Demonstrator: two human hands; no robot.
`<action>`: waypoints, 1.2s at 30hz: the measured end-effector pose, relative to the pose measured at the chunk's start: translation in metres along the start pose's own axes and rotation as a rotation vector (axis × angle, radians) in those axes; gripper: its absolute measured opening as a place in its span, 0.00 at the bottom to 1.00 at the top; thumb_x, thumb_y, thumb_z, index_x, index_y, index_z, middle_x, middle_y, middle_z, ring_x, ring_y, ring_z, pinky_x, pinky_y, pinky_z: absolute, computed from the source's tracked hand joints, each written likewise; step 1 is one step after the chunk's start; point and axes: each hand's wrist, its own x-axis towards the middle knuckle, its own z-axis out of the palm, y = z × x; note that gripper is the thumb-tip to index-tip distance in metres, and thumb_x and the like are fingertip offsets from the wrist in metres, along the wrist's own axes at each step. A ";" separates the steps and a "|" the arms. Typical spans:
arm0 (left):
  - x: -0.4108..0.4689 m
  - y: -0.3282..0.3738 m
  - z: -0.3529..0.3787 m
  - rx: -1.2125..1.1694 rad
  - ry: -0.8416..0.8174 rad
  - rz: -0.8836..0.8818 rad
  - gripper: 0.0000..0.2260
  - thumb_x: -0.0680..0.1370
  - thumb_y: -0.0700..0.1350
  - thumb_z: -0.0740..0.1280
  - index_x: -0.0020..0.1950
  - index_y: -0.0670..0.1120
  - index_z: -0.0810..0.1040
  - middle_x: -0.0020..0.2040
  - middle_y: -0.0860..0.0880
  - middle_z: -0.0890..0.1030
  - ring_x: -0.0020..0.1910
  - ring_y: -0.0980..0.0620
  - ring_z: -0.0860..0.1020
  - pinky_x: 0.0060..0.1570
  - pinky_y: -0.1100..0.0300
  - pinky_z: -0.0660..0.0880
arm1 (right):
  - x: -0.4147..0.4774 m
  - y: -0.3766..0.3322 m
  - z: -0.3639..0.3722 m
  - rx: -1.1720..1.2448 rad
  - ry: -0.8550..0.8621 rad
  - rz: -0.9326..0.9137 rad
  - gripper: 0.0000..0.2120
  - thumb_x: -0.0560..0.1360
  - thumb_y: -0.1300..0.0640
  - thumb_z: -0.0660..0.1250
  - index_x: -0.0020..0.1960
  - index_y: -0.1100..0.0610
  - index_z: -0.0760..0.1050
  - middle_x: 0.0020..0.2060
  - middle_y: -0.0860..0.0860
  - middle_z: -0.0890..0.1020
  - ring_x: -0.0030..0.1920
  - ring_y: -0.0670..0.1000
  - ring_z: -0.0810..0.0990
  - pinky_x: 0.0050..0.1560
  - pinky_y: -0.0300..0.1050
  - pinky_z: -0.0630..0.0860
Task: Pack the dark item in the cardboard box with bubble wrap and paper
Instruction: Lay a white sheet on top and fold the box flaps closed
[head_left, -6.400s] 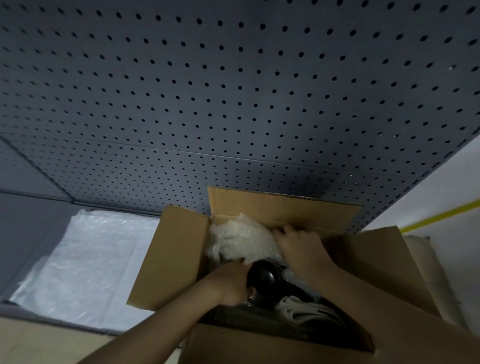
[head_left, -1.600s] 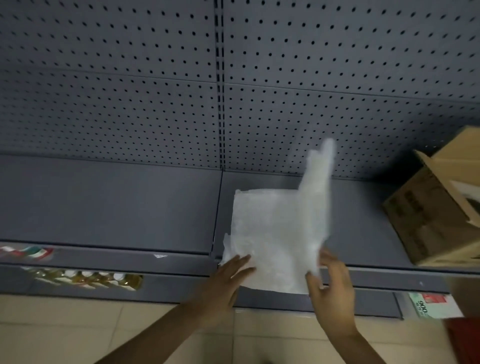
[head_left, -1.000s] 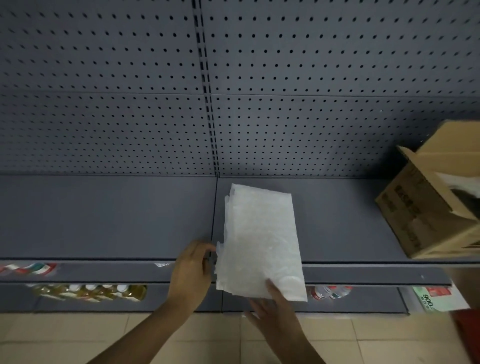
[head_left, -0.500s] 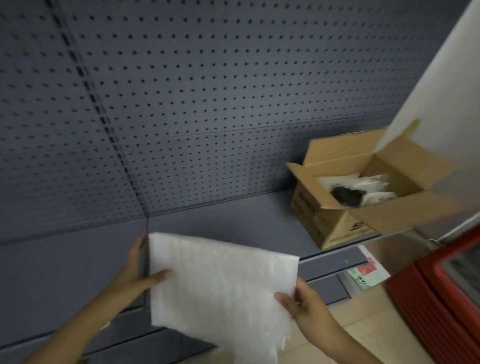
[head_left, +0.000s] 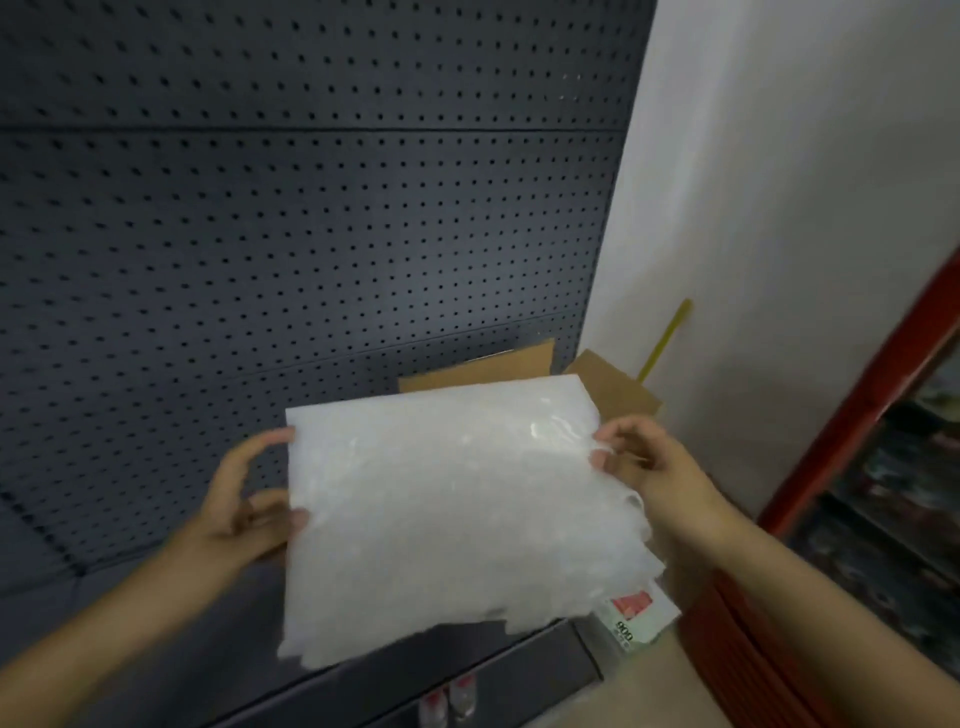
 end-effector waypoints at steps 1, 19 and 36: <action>0.011 0.011 0.011 0.015 0.011 0.004 0.20 0.75 0.40 0.70 0.61 0.60 0.73 0.49 0.49 0.85 0.50 0.51 0.83 0.40 0.67 0.80 | 0.015 0.001 -0.014 -0.077 -0.048 0.014 0.08 0.74 0.60 0.69 0.48 0.48 0.78 0.47 0.49 0.80 0.46 0.50 0.79 0.42 0.32 0.77; 0.183 -0.017 0.112 0.534 -0.315 -0.353 0.55 0.56 0.59 0.79 0.77 0.53 0.52 0.61 0.63 0.65 0.57 0.59 0.73 0.51 0.72 0.72 | 0.225 0.078 -0.080 -1.078 -0.737 0.062 0.65 0.45 0.25 0.71 0.75 0.50 0.54 0.75 0.51 0.54 0.74 0.54 0.56 0.71 0.43 0.61; 0.208 -0.027 0.157 1.293 -0.251 -0.381 0.54 0.63 0.61 0.75 0.77 0.55 0.40 0.77 0.52 0.33 0.76 0.46 0.34 0.73 0.46 0.37 | 0.297 0.079 -0.059 -1.378 -1.021 -0.364 0.50 0.65 0.37 0.72 0.76 0.47 0.47 0.76 0.53 0.52 0.75 0.57 0.52 0.73 0.50 0.52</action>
